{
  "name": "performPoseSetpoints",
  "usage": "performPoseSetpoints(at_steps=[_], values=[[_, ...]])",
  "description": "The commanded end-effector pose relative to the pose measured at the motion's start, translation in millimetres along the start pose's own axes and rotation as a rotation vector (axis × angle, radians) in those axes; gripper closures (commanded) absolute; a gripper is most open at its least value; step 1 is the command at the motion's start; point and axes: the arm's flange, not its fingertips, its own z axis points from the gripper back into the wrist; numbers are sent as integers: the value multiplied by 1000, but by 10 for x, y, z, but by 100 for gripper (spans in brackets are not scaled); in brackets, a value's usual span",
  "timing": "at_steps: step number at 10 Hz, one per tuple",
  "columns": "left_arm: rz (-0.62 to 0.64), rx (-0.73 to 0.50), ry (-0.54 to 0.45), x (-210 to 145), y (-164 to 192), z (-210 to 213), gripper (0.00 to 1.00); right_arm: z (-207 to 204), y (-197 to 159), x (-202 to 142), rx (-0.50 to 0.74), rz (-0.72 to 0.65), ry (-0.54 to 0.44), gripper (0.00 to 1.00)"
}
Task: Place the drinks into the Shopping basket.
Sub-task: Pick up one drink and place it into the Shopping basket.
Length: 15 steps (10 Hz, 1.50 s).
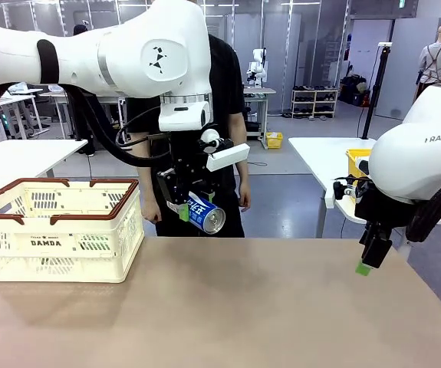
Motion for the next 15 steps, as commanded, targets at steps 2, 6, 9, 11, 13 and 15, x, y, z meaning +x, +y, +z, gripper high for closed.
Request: performPoseSetpoints(at_steps=[2,6,9,11,13,15], values=[[0,0,0,0,0,0,43,9,-5,-5,2,0,3,0],[207,72,-15,-901,-38,73,43,9,-5,-5,2,0,3,0],[396,139,3,-1919,-336,277,43,9,-5,-5,2,0,3,0],[558,138,-30,-2610,-552,321,43,9,-5,-5,2,0,3,0],[658,165,-56,-3186,-818,305,43,9,-5,-5,2,0,3,0],[699,169,-67,-3484,-991,233,43,9,-5,-5,2,0,3,0]])
